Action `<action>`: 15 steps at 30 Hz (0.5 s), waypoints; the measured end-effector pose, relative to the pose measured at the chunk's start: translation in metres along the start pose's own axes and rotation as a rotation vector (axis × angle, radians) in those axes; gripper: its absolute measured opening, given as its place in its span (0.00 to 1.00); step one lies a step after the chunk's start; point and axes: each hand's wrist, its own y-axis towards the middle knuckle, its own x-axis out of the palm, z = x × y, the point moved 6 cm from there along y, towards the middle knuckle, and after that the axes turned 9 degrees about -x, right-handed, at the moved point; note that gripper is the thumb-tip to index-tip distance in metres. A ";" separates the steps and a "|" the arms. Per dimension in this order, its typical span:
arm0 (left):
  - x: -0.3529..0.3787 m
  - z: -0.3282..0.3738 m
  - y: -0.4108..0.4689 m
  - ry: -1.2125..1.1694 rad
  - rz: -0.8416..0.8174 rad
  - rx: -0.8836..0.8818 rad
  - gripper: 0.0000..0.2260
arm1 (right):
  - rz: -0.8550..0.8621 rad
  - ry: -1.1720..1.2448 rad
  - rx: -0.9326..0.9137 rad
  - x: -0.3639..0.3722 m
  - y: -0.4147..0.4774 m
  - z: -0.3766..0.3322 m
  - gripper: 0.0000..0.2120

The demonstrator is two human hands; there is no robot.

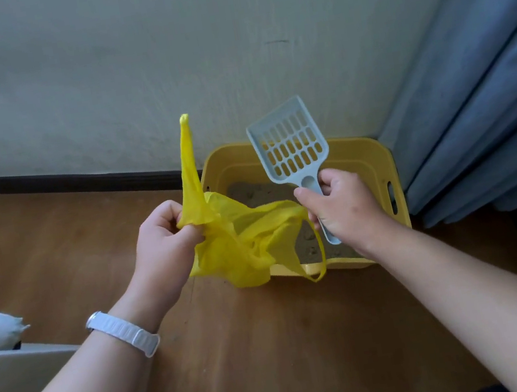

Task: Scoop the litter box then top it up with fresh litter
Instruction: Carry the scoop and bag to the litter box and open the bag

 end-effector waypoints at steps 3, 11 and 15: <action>0.008 0.001 -0.003 -0.120 -0.090 -0.029 0.14 | -0.082 -0.067 -0.024 0.009 -0.003 -0.004 0.09; 0.023 0.003 -0.012 -0.298 -0.122 -0.164 0.13 | -0.315 -0.064 -0.099 0.032 -0.014 -0.010 0.06; 0.029 0.002 -0.013 -0.402 -0.155 -0.227 0.10 | -0.347 -0.293 -0.090 0.041 -0.015 -0.003 0.09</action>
